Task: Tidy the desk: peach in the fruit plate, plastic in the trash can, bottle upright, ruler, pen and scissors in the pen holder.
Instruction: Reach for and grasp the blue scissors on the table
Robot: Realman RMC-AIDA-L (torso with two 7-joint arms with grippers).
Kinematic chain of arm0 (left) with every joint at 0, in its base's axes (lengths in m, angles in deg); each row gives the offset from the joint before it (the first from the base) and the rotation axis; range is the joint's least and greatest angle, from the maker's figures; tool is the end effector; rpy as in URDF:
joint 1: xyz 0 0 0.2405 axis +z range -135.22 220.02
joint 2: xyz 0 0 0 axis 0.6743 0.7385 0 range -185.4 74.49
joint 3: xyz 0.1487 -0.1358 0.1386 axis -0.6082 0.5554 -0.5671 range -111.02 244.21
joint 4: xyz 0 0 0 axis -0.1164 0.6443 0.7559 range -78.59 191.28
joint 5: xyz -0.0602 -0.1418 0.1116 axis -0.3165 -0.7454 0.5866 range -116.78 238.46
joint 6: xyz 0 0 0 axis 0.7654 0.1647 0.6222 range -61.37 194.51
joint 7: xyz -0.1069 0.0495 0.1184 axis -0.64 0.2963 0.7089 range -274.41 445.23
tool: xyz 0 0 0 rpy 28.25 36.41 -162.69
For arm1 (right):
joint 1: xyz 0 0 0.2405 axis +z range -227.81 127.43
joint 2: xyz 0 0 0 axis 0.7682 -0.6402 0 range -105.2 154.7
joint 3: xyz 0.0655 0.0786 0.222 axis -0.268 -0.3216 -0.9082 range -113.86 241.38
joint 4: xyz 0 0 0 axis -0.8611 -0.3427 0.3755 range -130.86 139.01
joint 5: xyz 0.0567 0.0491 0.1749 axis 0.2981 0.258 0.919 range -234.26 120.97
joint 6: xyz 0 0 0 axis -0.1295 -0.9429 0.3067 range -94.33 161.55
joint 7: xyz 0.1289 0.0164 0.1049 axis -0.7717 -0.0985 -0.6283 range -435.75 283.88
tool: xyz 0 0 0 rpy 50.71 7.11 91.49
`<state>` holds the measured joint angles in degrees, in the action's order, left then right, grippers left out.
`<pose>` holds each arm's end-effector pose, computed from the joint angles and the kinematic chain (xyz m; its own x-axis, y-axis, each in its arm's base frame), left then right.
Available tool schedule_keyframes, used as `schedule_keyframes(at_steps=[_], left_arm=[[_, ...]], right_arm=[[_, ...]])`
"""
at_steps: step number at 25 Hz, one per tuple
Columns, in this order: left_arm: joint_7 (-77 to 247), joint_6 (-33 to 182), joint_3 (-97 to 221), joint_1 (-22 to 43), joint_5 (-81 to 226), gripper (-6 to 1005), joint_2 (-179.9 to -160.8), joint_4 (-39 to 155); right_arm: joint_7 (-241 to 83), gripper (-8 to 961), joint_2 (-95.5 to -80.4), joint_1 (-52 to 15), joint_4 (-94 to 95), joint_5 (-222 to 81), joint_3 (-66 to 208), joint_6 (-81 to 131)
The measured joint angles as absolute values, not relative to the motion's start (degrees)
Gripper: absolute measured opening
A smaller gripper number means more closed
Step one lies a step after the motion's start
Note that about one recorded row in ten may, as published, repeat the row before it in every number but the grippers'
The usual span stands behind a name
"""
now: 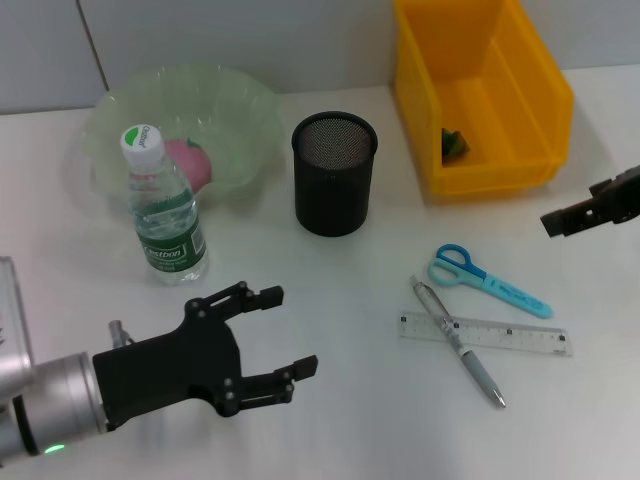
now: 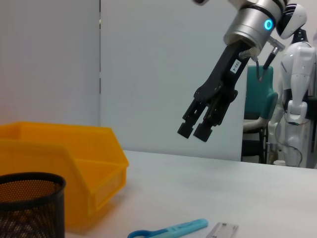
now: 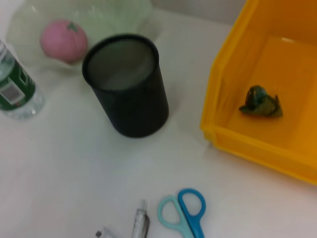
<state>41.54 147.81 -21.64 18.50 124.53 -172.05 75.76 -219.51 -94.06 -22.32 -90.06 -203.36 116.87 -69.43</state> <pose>-0.2287 0.2601 -0.0775 0.7984 0.0711 0.5979 0.2288 -0.9544 -0.1920 0.2113 0.3190 0.0853 0.6395 -0.7625 -0.0981 -0.6947 -0.5186 -0.4984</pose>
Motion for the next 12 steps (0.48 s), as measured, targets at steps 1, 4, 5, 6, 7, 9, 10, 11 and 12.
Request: schedule_keyframes(at_steps=[1,4,5,6,7,9,10,11,12], left_arm=[[41.2,147.8,-21.7,18.1,124.5,849,-172.10,75.8],[39.4,147.6,-21.8,17.1,124.6,849,-172.08,75.8],[38.8,147.6,-21.7,16.9,124.6,849,-171.98,75.8],[38.8,147.6,-21.7,16.9,124.6,849,-171.98,75.8],[38.1,147.5,-21.6,16.7,124.6,849,-171.80,75.9],[38.0,147.0,-21.5,16.6,124.6,849,-171.80,76.0],[38.1,146.5,-21.5,16.6,124.6,849,-171.88,76.1],[38.1,146.0,-21.5,16.6,124.6,849,-171.94,76.1],[38.2,145.5,-21.5,16.6,124.6,849,-172.04,76.2]], right_arm=[[-219.6,822,-94.14,-21.0,-89.0,-205.0,117.1,-69.9],[-219.7,822,-94.26,-18.8,-86.9,-207.5,118.0,-69.9],[-219.7,822,-94.23,-18.1,-86.4,-208.2,118.6,-69.9],[-219.7,822,-94.21,-17.6,-86.0,-208.9,119.5,-69.9],[-219.1,822,-94.16,-17.1,-85.7,-210.0,122.0,-69.6],[-218.9,822,-94.17,-17.0,-85.6,-210.6,123.8,-69.1],[-218.7,822,-94.18,-16.9,-85.4,-211.0,125.2,-68.8],[-218.6,822,-94.20,-16.6,-85.2,-211.5,127.1,-68.3],[-218.5,822,-94.20,-16.4,-84.8,-212.2,128.5,-68.1]])
